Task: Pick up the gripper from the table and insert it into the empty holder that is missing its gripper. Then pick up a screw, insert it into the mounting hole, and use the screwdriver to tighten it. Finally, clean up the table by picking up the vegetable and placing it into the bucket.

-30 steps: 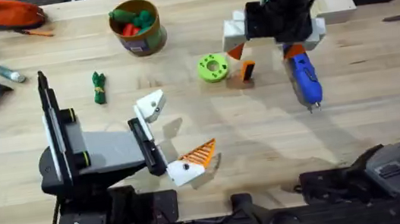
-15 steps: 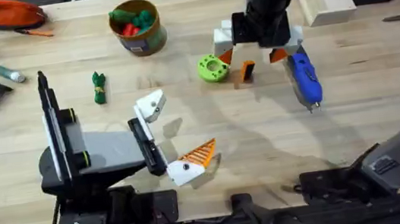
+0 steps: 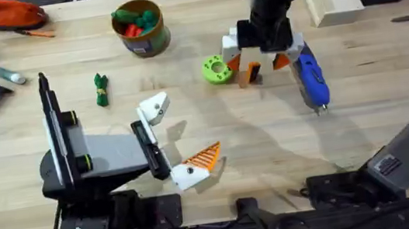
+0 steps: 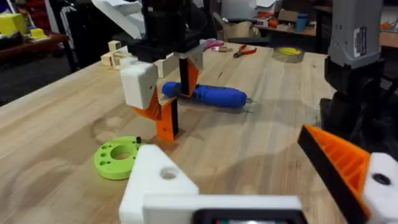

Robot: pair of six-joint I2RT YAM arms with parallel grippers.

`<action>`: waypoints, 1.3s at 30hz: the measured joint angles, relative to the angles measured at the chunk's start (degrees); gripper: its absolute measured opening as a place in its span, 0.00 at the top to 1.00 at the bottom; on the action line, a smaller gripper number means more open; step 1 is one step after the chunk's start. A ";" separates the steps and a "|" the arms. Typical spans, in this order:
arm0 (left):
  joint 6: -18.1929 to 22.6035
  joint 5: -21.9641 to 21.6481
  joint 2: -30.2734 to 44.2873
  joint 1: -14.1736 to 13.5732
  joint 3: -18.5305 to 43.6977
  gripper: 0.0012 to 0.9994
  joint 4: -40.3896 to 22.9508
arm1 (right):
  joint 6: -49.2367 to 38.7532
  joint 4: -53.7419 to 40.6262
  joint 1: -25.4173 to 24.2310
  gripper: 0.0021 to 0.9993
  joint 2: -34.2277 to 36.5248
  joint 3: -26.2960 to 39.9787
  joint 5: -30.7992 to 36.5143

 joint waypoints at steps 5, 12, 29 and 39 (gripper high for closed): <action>0.00 0.00 0.00 0.00 0.00 0.01 -0.02 | -0.20 0.36 0.00 0.17 -0.02 -0.15 0.00; 0.00 0.00 0.00 0.00 0.00 0.01 0.00 | -0.22 2.22 0.00 0.22 0.00 -2.12 -0.02; 0.00 0.00 -0.02 0.00 0.00 0.01 0.00 | -0.23 4.16 0.00 0.47 -0.01 -2.69 -0.20; 0.00 0.00 -0.02 0.00 0.00 0.01 0.00 | -0.23 4.30 0.00 0.64 0.72 -2.71 -0.18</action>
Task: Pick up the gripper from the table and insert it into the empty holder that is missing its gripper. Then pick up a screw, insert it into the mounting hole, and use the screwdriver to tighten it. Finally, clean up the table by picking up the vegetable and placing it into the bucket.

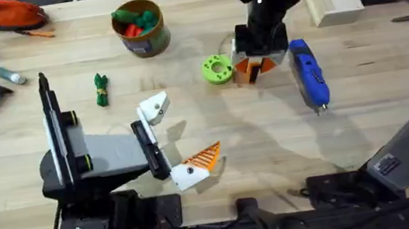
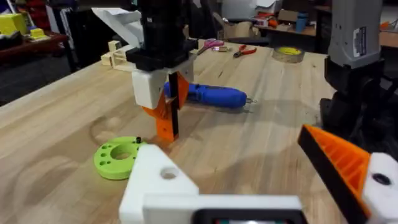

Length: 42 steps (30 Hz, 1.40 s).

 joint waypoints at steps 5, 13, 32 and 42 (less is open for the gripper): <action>0.00 0.00 0.00 0.00 0.00 0.01 0.00 | 0.01 -0.02 0.00 0.68 0.40 -0.07 0.01; 0.00 0.00 0.00 0.00 0.00 0.01 -0.01 | -0.01 0.09 0.00 0.80 0.40 -0.09 0.01; 0.00 0.00 0.00 0.00 0.00 0.01 0.00 | -0.01 0.23 0.00 0.99 0.40 -0.09 0.22; 0.00 0.00 0.00 0.00 0.00 0.01 -0.02 | 0.01 0.29 0.00 0.99 -0.18 -0.23 -0.73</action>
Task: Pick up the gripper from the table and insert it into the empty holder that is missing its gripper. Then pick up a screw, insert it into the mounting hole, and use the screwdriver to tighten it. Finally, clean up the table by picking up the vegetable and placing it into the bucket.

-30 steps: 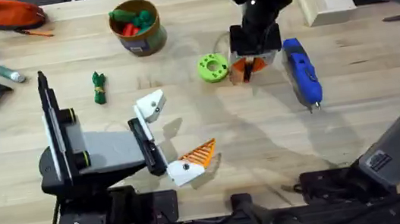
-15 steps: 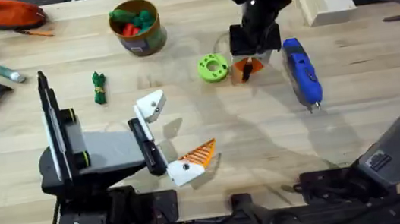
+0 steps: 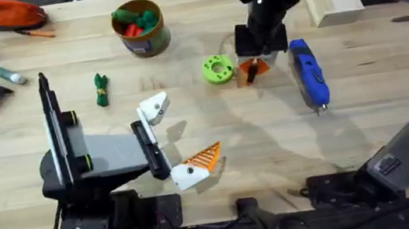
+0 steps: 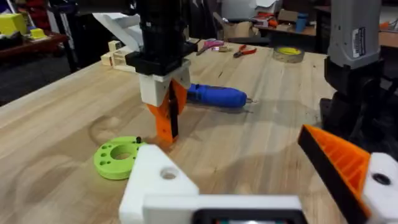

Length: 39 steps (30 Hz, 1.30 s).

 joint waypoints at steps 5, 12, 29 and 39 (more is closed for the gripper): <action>0.00 0.00 0.00 0.00 0.00 0.01 0.01 | -0.02 0.54 0.00 0.99 -5.26 -0.51 -0.61; 0.00 0.00 0.00 0.00 0.00 0.01 0.02 | -0.02 3.31 1.06 0.99 -14.84 -0.50 -0.61; 0.00 0.00 0.00 0.00 0.00 0.01 0.02 | -0.02 22.71 2.48 0.99 -32.89 -19.18 -6.27; 0.00 0.00 0.00 0.00 0.00 0.01 0.02 | 0.18 58.02 -4.77 0.99 -43.96 -41.47 -29.45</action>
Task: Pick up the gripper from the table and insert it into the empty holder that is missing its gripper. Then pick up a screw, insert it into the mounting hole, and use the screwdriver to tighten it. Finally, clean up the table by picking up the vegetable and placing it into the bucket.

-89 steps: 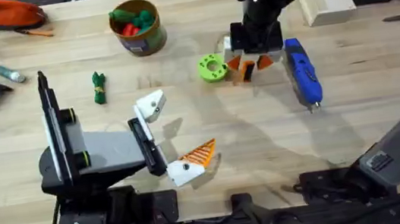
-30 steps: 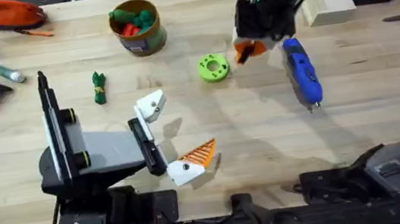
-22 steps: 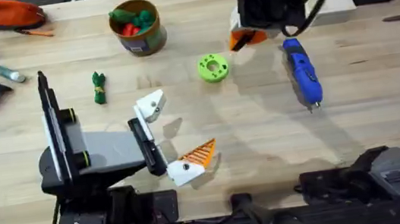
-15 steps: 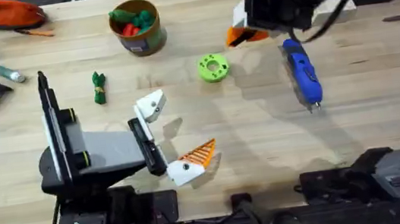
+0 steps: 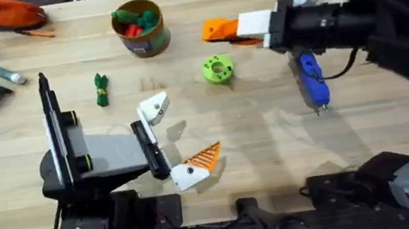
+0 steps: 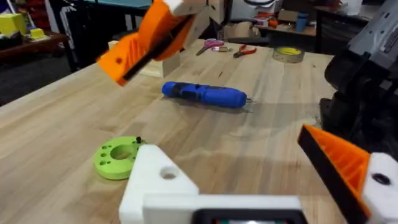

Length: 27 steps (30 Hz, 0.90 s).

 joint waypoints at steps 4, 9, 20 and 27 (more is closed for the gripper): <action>0.00 0.00 0.00 0.00 0.00 0.01 0.00 | 2.11 10.83 -3.81 0.99 -1.01 -6.43 -11.05; 0.00 0.00 0.00 0.00 0.00 0.01 -0.01 | 3.77 14.16 -6.31 0.99 -1.01 -11.17 -20.26; 0.00 0.00 0.01 0.00 0.00 0.01 -0.01 | 8.28 34.49 -6.50 0.99 -1.01 -21.06 -35.05; 0.00 0.00 0.00 0.00 0.00 0.01 -0.02 | 14.56 49.91 -8.42 0.99 -1.01 -27.67 -38.84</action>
